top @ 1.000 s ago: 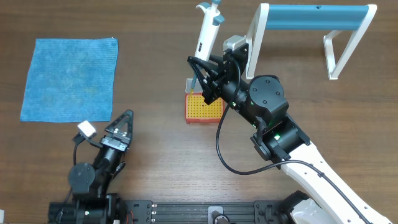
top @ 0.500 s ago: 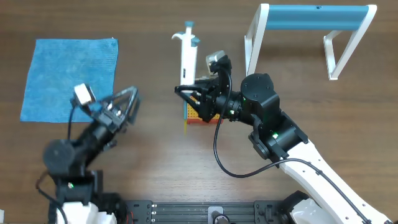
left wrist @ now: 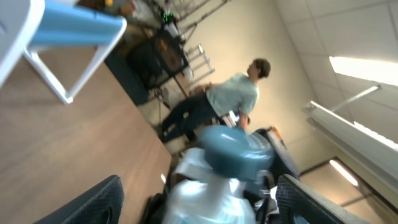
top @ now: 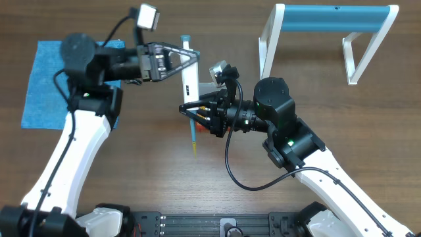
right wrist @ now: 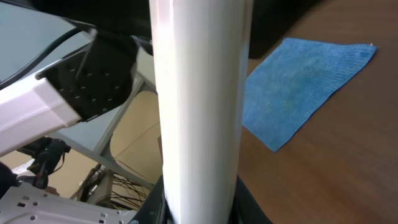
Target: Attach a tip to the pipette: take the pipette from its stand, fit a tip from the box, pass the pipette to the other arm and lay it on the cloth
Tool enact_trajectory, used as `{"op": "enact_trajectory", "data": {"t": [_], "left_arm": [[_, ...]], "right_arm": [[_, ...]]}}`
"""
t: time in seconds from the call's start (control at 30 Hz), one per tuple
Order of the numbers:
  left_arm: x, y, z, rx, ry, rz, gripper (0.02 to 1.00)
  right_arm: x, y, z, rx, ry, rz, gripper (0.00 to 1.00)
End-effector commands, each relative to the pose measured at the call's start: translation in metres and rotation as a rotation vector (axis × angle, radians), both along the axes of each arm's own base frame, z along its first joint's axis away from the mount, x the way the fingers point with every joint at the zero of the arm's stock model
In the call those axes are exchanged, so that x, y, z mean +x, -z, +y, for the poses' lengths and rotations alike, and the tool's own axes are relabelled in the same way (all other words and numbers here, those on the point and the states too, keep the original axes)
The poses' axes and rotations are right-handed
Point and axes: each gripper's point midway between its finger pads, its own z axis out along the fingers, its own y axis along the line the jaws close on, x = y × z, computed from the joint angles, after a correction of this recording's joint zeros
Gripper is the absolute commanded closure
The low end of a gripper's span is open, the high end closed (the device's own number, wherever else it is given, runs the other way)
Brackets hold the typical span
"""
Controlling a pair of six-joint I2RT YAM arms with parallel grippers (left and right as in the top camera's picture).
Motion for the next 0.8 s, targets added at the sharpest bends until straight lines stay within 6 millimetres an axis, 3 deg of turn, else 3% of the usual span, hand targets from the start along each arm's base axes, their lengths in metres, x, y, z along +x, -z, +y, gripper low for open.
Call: {"op": "enact_trajectory", "data": {"t": [0.03, 0.1, 0.23, 0.27, 0.33, 0.37, 0.4, 0.47, 0.57, 0.63, 0.7, 0.8], "left_arm": [[-0.009, 0.001, -0.007, 0.016, 0.087, -0.038, 0.224], [-0.014, 0.0, -0.01, 0.018, 0.113, -0.057, 0.231], [-0.024, 0.0, -0.014, 0.025, 0.166, -0.064, 0.332], [-0.026, 0.001, -0.013, 0.027, 0.175, -0.065, 0.411], [-0.029, 0.002, -0.013, 0.032, 0.193, -0.065, 0.437], [-0.031, 0.002, -0.013, 0.034, 0.204, -0.066, 0.542], [-0.031, 0.002, -0.013, 0.034, 0.205, -0.066, 0.755], [-0.031, 0.002, -0.013, 0.034, 0.204, -0.066, 0.963], [-0.03, 0.002, -0.013, 0.034, 0.203, -0.066, 0.991], [-0.03, 0.002, -0.013, 0.033, 0.199, -0.066, 0.991], [-0.026, 0.003, -0.011, 0.032, 0.184, -0.069, 0.991], [-0.013, 0.011, -0.001, 0.036, 0.153, -0.077, 0.991]], "right_arm": [[-0.004, -0.009, 0.002, 0.019, -0.023, -0.012, 0.921], [-0.004, -0.009, 0.002, 0.018, -0.023, -0.012, 0.921], [-0.002, -0.009, 0.0, 0.018, -0.013, -0.013, 0.923], [-0.001, -0.009, -0.001, 0.017, -0.009, -0.013, 0.925], [0.003, -0.009, -0.004, 0.017, 0.004, -0.013, 0.923], [0.006, -0.009, -0.006, 0.018, 0.011, -0.013, 0.923], [0.007, -0.009, -0.007, 0.018, 0.017, -0.013, 0.921], [0.009, -0.009, -0.008, 0.017, 0.022, -0.013, 0.923], [0.009, -0.009, -0.008, 0.017, 0.023, -0.013, 0.921], [0.009, -0.009, -0.008, 0.017, 0.022, -0.013, 0.443], [0.01, -0.008, -0.009, 0.015, 0.025, -0.01, 0.172], [0.019, 0.011, -0.025, -0.045, 0.069, 0.049, 0.167]]}}
